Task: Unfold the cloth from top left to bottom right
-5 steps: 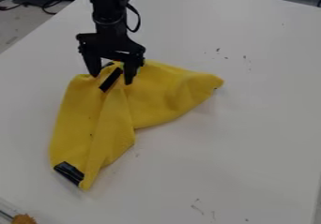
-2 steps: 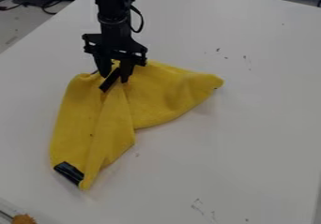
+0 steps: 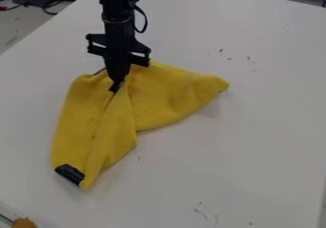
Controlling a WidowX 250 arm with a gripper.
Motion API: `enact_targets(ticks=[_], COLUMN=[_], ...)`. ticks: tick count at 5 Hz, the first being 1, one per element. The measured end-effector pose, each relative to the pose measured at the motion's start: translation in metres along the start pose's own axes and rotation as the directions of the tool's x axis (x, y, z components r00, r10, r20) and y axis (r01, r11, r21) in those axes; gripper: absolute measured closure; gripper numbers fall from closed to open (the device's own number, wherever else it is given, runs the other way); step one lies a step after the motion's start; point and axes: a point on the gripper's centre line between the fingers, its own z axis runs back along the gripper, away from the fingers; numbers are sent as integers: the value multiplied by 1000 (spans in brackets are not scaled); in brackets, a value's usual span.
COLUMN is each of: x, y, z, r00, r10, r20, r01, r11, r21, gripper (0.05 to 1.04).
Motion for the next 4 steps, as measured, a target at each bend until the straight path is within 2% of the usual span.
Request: enact_targets(ticks=[1,2,3,4], x=[4,6,12,10], y=[-1,-5,-12,-23], z=[0,5,37,63], r00=[1000,1000,999,995], r10=[-2,-17,-37,-37], r20=[2,-7,36,88], r01=[2,17,34,28], r11=[1000,1000,996,994], r21=[0,24,84,105], gripper=[1027,1029,1029,1029])
